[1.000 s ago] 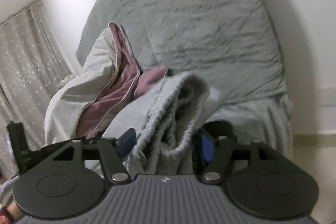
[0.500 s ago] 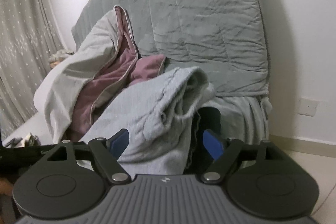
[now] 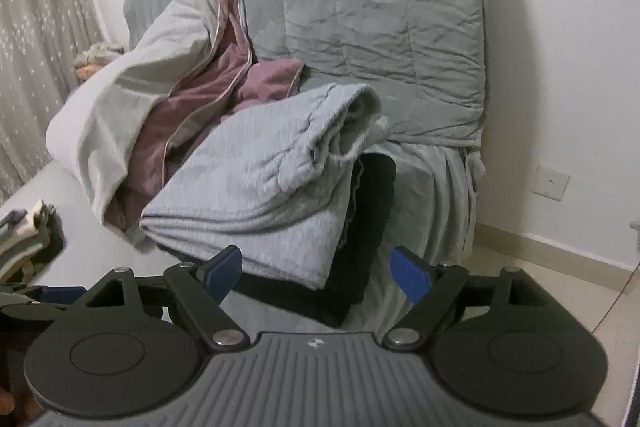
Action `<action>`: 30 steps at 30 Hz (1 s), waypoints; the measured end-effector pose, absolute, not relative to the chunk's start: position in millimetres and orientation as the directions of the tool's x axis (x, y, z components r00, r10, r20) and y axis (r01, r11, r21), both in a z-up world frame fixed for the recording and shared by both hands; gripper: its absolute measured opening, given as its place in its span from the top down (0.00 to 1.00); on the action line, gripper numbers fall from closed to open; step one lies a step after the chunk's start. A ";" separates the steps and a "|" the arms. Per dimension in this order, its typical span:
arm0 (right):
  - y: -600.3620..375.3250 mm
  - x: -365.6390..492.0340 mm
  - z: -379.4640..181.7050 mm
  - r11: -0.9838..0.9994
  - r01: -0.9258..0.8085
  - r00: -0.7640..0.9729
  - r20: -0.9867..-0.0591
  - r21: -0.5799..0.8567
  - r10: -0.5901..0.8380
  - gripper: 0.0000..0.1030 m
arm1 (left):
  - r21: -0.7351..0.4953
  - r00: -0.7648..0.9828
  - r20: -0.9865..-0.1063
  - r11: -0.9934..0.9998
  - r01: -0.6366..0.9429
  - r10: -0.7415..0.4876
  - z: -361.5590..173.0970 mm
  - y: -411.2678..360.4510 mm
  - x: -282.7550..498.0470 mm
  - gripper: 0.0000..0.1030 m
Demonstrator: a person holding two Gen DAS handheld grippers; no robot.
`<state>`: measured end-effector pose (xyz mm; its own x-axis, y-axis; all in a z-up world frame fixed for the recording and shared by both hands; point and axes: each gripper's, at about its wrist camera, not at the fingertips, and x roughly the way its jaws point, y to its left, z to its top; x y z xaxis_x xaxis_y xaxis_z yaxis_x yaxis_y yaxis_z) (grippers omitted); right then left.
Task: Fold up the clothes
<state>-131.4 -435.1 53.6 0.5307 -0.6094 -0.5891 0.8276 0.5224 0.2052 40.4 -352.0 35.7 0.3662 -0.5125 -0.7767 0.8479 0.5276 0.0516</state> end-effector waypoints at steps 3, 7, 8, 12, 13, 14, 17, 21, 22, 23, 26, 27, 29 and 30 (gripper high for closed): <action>-431.6 -132.1 56.6 0.529 0.825 0.531 -0.596 0.199 -0.603 0.18 | 0.055 0.368 -0.783 0.533 0.845 -0.502 36.1 -351.0 37.3 0.07; -430.1 -133.5 61.1 0.531 0.824 0.530 -0.596 0.196 -0.603 0.18 | 0.062 0.367 -0.784 0.525 0.849 -0.501 38.0 -349.9 32.4 0.06; -429.8 -133.8 62.0 0.531 0.825 0.530 -0.597 0.195 -0.603 0.18 | 0.066 0.369 -0.784 0.524 0.849 -0.500 38.4 -349.7 31.5 0.05; -431.0 -135.0 61.1 0.525 0.825 0.530 -0.608 0.209 -0.591 0.18 | 0.065 0.369 -0.783 0.525 0.849 -0.500 40.7 -349.3 30.3 0.04; -431.3 -135.6 60.7 0.525 0.824 0.532 -0.609 0.214 -0.588 0.18 | 0.064 0.369 -0.783 0.524 0.849 -0.502 41.3 -349.5 30.1 0.04; -431.6 -135.8 60.4 0.524 0.824 0.533 -0.611 0.216 -0.586 0.18 | 0.064 0.369 -0.782 0.523 0.850 -0.503 41.9 -349.7 29.7 0.04; -430.6 -136.5 60.6 0.524 0.823 0.533 -0.612 0.217 -0.584 0.18 | 0.067 0.370 -0.781 0.521 0.851 -0.503 43.3 -350.4 28.7 0.03; -430.5 -137.2 60.7 0.526 0.821 0.537 -0.612 0.221 -0.581 0.18 | 0.067 0.369 -0.781 0.520 0.852 -0.504 44.7 -350.7 27.8 0.02; -430.8 -137.3 60.6 0.526 0.821 0.537 -0.613 0.222 -0.580 0.18 | 0.067 0.368 -0.781 0.518 0.853 -0.505 44.8 -350.7 27.4 0.02; -431.2 -137.5 60.6 0.526 0.821 0.537 -0.613 0.223 -0.579 0.18 | 0.068 0.367 -0.781 0.516 0.854 -0.505 44.8 -350.8 26.9 0.02; -431.8 -137.6 59.9 0.525 0.821 0.537 -0.617 0.225 -0.575 0.18 | 0.073 0.369 -0.782 0.514 0.854 -0.502 44.1 -350.9 26.1 0.02; -431.9 -137.5 59.7 0.524 0.821 0.537 -0.617 0.227 -0.575 0.18 | 0.071 0.368 -0.783 0.516 0.854 -0.501 44.0 -351.0 26.4 0.02; -431.9 -137.6 59.3 0.523 0.821 0.537 -0.620 0.228 -0.572 0.18 | 0.054 0.361 -0.787 0.527 0.848 -0.500 43.8 -350.6 28.1 0.02; -431.8 -137.4 59.1 0.523 0.821 0.537 -0.621 0.229 -0.570 0.18 | 0.042 0.355 -0.790 0.533 0.845 -0.501 43.7 -350.0 29.3 0.01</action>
<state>-137.4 -431.8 59.1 0.5371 -0.5704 -0.6214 0.8208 0.5233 0.2291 29.3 -350.0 43.7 0.3546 -0.5005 -0.7897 0.8452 0.5327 0.0419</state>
